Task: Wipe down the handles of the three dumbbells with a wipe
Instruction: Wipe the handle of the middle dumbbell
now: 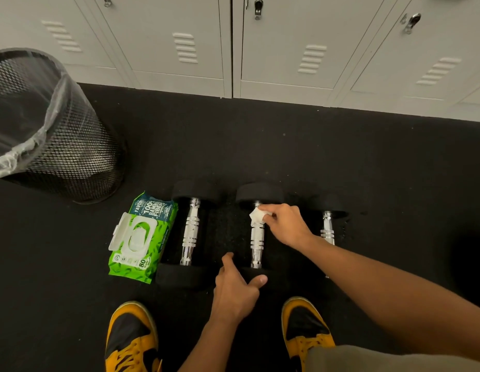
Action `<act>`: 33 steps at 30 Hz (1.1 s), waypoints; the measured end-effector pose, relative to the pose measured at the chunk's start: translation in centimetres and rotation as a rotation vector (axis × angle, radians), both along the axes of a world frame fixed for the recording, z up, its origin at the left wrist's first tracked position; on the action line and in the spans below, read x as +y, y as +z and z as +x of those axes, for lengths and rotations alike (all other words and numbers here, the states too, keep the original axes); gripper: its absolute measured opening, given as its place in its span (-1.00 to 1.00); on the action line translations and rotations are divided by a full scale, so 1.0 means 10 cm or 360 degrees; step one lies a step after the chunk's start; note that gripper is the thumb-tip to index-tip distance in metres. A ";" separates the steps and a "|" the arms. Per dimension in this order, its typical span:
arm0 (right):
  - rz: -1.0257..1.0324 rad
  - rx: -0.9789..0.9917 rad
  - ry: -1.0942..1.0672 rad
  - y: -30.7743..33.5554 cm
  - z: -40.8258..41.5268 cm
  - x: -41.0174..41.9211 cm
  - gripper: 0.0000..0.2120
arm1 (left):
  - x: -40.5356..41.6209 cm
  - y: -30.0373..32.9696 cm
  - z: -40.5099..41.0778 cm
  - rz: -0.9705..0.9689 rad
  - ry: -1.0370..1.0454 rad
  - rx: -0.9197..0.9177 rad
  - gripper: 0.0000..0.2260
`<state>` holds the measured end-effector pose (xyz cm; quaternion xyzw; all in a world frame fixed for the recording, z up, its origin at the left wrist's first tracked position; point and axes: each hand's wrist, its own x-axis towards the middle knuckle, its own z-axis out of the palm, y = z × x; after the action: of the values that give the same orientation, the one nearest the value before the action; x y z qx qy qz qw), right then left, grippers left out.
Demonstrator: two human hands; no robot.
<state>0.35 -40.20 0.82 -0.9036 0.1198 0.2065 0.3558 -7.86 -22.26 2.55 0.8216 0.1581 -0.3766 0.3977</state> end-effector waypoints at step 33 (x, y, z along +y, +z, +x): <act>0.0598 0.0428 0.0004 -0.12 -0.65 -0.06 -0.86 | 0.01 0.05 0.02 0.0028 -0.0026 0.0041 -0.22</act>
<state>-6.16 -40.81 -0.36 -0.7859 0.1244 0.3442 0.4984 -7.62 -22.14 3.08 0.8214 0.1597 -0.3891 0.3852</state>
